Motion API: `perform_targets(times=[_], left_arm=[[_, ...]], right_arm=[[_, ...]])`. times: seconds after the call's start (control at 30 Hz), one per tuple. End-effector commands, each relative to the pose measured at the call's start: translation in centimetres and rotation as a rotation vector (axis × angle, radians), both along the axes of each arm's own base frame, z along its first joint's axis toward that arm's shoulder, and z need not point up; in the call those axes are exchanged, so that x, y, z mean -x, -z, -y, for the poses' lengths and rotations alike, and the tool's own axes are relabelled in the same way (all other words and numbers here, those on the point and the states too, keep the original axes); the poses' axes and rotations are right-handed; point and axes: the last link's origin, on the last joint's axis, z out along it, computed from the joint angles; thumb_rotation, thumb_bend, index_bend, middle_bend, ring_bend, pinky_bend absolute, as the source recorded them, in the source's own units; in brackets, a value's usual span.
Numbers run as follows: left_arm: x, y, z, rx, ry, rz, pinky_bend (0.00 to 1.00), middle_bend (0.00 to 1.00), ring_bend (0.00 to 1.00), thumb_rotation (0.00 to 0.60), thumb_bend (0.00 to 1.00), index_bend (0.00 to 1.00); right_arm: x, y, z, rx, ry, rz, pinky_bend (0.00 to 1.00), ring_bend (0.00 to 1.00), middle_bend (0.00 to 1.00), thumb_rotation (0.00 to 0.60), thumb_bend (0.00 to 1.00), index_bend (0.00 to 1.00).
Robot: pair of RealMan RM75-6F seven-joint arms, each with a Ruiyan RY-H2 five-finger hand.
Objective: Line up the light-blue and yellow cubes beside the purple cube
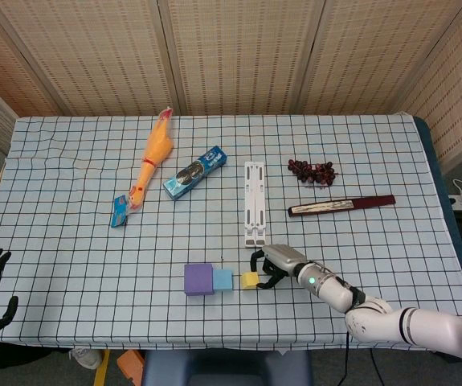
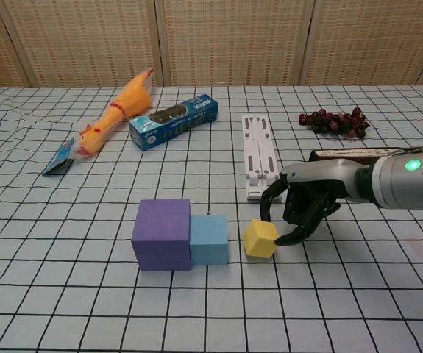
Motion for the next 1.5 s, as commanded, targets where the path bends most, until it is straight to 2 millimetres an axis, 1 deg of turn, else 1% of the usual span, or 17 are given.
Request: perform_targets(times=[0.03, 0.73, 1.13, 1.5], left_arm=[[0.0, 0.0, 0.0, 0.0, 0.001, 0.0, 0.32, 0.0, 0.03, 0.6, 0.45, 0.0], [0.0, -0.1, 0.1, -0.001, 0.004, 0.003, 0.32, 0.0, 0.03, 0.6, 0.45, 0.0], [0.0, -0.1, 0.1, 0.0, 0.003, 0.002, 0.32, 0.0, 0.03, 0.6, 0.45, 0.0], [0.0, 0.0, 0.0, 0.005, 0.001, -0.001, 0.32, 0.0, 0.03, 0.6, 0.45, 0.0]], right_arm=[[-0.1, 0.2, 0.0, 0.0, -0.001, 0.003, 1.0, 1.0, 0.92, 0.6, 0.2, 0.53], [-0.7, 1.4, 0.2, -0.003, 0.012, 0.038, 1.0, 1.0, 0.92, 0.6, 0.2, 0.53], [-0.6, 1.7, 0.2, 0.0, 0.01, 0.042, 1.0, 1.0, 0.92, 0.6, 0.2, 0.45], [-0.5, 1.5, 0.1, 0.001, 0.018, 0.057, 1.0, 1.0, 0.92, 0.6, 0.12, 0.41]])
